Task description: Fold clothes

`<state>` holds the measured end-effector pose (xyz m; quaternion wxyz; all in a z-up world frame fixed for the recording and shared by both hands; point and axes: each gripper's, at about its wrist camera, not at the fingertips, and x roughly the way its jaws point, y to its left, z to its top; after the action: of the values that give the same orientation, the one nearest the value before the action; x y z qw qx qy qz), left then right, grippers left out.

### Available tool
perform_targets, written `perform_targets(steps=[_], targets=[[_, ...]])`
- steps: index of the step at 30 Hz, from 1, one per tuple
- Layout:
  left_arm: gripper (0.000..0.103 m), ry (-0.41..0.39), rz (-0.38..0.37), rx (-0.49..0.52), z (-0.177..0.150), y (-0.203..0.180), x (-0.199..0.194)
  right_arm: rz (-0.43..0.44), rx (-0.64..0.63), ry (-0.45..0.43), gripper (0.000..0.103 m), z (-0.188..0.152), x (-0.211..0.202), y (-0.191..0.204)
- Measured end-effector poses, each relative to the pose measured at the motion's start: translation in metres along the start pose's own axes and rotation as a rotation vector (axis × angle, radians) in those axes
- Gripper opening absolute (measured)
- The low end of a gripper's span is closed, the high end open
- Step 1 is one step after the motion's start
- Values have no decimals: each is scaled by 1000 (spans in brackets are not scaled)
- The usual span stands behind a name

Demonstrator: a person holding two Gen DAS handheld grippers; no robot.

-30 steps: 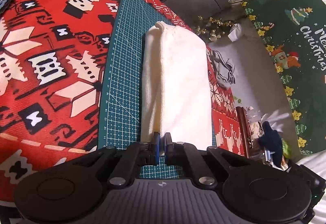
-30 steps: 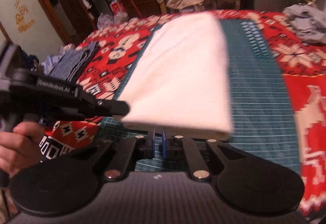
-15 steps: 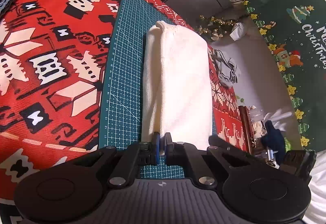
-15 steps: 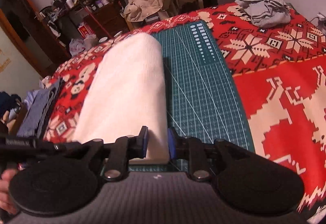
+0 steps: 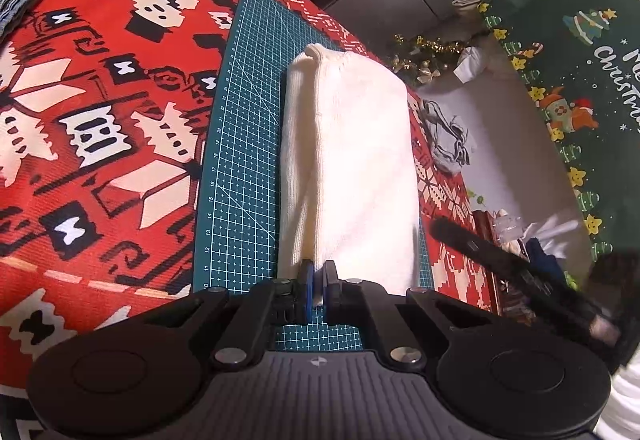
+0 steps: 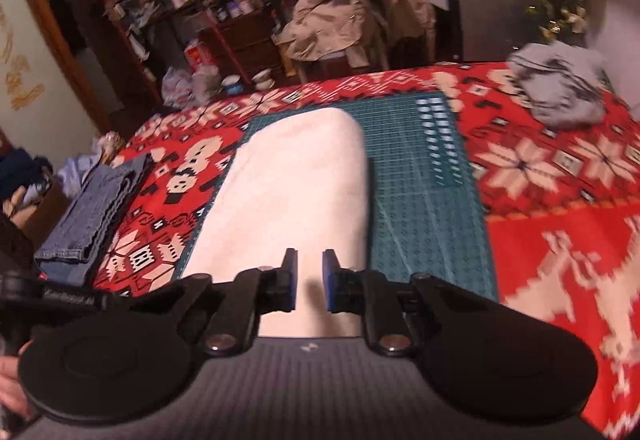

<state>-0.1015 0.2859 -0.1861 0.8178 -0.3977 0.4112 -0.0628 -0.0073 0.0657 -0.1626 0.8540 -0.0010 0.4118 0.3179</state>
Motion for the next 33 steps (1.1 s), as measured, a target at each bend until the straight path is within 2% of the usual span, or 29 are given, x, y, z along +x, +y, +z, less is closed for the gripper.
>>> perform_targets(steps=[3, 4, 6, 9, 10, 16, 20, 24, 28, 33], targets=[[5, 4, -10, -9, 1, 2, 1, -9, -35, 30, 8, 12, 24, 9], [5, 7, -12, -13, 1, 2, 1, -12, -46, 40, 4, 16, 32, 11], [5, 13, -15, -21, 3, 3, 2, -16, -54, 57, 2, 16, 43, 9], [5, 18, -16, -20, 4, 2, 1, -24, -75, 78, 3, 19, 37, 13], [5, 17, -16, -13, 4, 2, 1, -18, -72, 76, 7, 21, 34, 14], [4, 19, -12, 2, 4, 0, 2, 101, -72, 52, 9, 38, 32, 38], [5, 23, -27, -8, 5, 4, 1, 67, -92, 118, 6, 36, 59, 44], [4, 16, -43, -12, 5, 4, -2, 83, -62, 144, 7, 41, 62, 39], [4, 8, -51, 9, 6, 2, -5, 72, -59, 99, 9, 62, 62, 41], [4, 12, -50, -1, 5, 7, -5, 42, -61, 102, 8, 79, 85, 37]])
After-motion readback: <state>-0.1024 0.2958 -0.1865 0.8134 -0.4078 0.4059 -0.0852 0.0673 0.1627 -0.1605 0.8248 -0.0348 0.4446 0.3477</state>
